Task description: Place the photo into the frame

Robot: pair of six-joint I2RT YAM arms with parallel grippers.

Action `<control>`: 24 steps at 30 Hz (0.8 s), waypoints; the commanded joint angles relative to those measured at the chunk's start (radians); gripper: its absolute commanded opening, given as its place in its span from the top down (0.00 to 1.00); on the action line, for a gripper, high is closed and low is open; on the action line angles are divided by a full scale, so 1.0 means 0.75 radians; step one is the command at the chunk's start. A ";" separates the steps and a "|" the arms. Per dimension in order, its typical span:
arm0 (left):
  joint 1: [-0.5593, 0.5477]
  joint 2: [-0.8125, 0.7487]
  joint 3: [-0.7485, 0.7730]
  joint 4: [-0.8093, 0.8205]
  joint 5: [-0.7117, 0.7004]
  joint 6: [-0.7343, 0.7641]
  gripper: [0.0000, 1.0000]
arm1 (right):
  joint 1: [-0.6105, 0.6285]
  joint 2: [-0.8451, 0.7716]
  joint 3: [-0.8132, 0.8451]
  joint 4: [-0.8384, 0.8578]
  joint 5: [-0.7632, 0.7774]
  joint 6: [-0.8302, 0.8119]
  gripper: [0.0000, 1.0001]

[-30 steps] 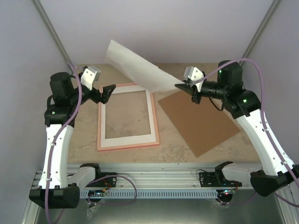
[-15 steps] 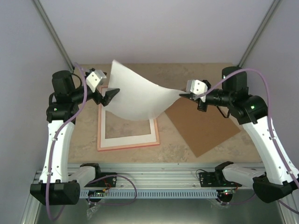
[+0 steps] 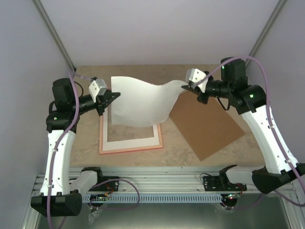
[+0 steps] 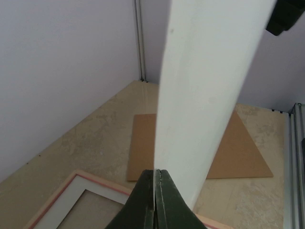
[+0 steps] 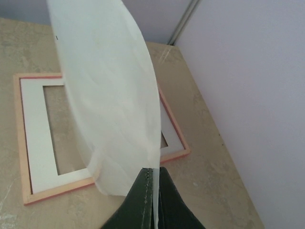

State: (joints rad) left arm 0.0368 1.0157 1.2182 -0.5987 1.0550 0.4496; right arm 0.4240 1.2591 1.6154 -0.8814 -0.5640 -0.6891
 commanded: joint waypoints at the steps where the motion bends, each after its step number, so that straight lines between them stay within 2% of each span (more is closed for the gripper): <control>1: 0.006 -0.062 -0.092 0.150 -0.033 -0.260 1.00 | -0.032 0.097 0.109 -0.020 0.029 0.131 0.99; 5: 0.006 -0.051 -0.149 0.307 -0.097 -0.684 1.00 | -0.046 0.233 0.258 -0.100 -0.039 0.246 0.99; 6: 0.007 -0.033 -0.152 0.321 -0.081 -0.748 1.00 | -0.046 0.269 0.299 -0.126 -0.051 0.266 0.91; 8: 0.006 0.015 -0.160 0.346 -0.093 -0.861 1.00 | -0.057 0.324 0.327 -0.127 -0.053 0.315 0.60; 9: 0.006 0.049 -0.159 0.330 -0.127 -0.889 1.00 | -0.072 0.338 0.312 -0.108 -0.061 0.339 0.49; 11: 0.007 0.127 -0.141 0.260 -0.201 -0.869 1.00 | -0.114 0.340 0.257 -0.048 -0.098 0.388 0.31; 16: 0.010 0.374 -0.055 0.071 -0.418 -0.763 1.00 | -0.201 0.321 0.112 0.123 -0.076 0.494 0.13; 20: 0.011 0.575 0.016 -0.014 -0.594 -0.662 1.00 | -0.229 0.290 -0.004 0.222 -0.047 0.531 0.03; 24: 0.011 0.748 0.106 -0.077 -0.792 -0.529 1.00 | -0.231 0.245 -0.120 0.293 -0.059 0.551 0.02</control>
State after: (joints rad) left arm 0.0395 1.5024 1.2217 -0.5770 0.6399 -0.0597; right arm 0.2531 1.4982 1.5898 -0.7551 -0.6041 -0.3222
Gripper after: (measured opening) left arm 0.019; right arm 0.975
